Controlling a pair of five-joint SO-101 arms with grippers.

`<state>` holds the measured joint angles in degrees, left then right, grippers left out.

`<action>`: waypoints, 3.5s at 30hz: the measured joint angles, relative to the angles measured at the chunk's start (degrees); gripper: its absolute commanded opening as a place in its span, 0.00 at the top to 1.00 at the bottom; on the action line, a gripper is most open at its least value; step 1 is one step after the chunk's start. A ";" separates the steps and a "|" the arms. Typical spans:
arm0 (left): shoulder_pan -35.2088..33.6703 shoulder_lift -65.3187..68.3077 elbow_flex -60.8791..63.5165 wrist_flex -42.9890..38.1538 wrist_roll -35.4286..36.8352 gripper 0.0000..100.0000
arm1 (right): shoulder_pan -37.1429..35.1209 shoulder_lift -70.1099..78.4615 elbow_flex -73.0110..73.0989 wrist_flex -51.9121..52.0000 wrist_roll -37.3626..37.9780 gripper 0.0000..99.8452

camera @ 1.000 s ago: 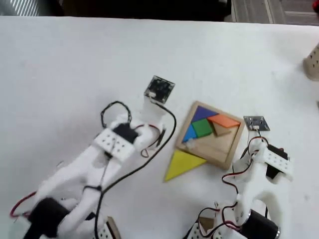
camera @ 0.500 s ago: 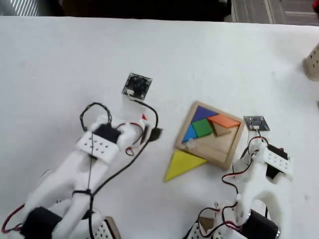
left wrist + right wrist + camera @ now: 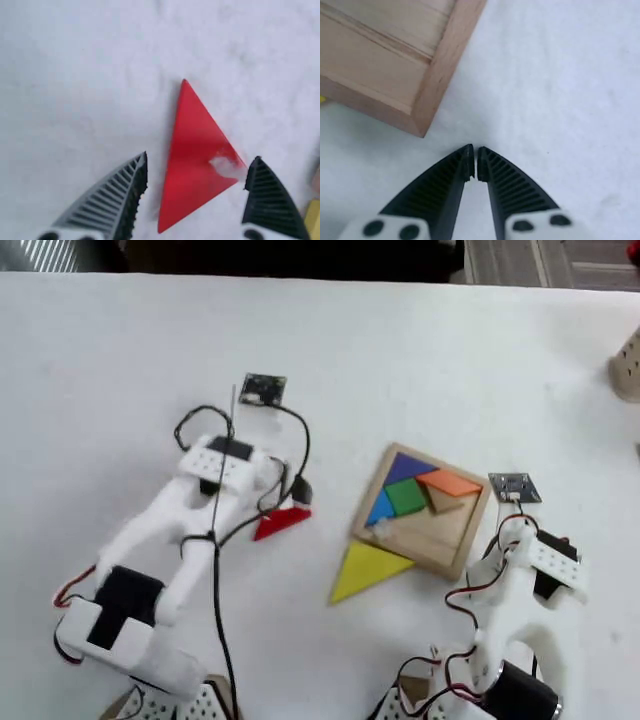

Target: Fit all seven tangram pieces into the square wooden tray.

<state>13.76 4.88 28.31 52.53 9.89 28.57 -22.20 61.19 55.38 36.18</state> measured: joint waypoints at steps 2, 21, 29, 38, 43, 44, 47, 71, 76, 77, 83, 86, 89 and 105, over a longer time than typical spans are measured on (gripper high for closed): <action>0.00 -0.18 -2.02 4.57 -2.99 0.69 | 0.00 0.00 0.00 0.00 0.00 0.98; 0.62 12.92 -15.03 11.08 -5.10 0.69 | -1.41 0.00 0.18 -0.35 0.00 0.98; 3.96 16.26 -19.34 14.77 -5.19 0.69 | -1.58 0.00 0.18 -0.35 0.00 0.98; 5.01 16.26 -19.34 15.74 -6.77 0.69 | -1.58 0.00 0.18 -0.35 0.00 0.98; 5.01 16.26 -19.34 15.74 -9.05 0.65 | -1.58 0.00 0.18 -0.35 0.00 0.98; 5.01 16.26 -19.34 15.74 -8.97 0.61 | -1.58 0.00 0.18 -0.35 0.00 0.98; 5.01 16.26 -19.34 15.74 -4.66 0.47 | -1.58 0.00 0.18 -0.35 0.00 0.98; 5.19 16.26 -17.05 14.95 11.08 0.59 | -1.58 0.00 0.18 -0.35 0.00 0.98; 5.19 16.26 -17.05 14.86 14.77 0.59 | -1.58 0.00 0.18 -0.35 0.00 0.98; 5.19 16.26 -17.05 14.86 15.30 0.59 | -1.58 0.00 0.18 -0.35 0.00 0.98; 5.19 16.26 -17.05 14.86 16.18 0.64 | -1.58 0.00 0.18 -0.35 0.00 0.98; 5.19 16.26 -17.05 14.86 16.18 0.75 | -1.58 0.00 0.18 -0.35 0.00 0.98; 5.19 16.26 -17.05 14.86 16.18 0.79 | -1.58 0.00 0.18 -0.35 0.00 0.98; 6.42 16.26 -16.97 14.86 16.26 0.66 | -1.58 0.00 0.18 -0.35 0.00 0.98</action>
<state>20.18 21.14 11.34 67.38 26.15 26.99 -22.20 61.36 55.03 36.18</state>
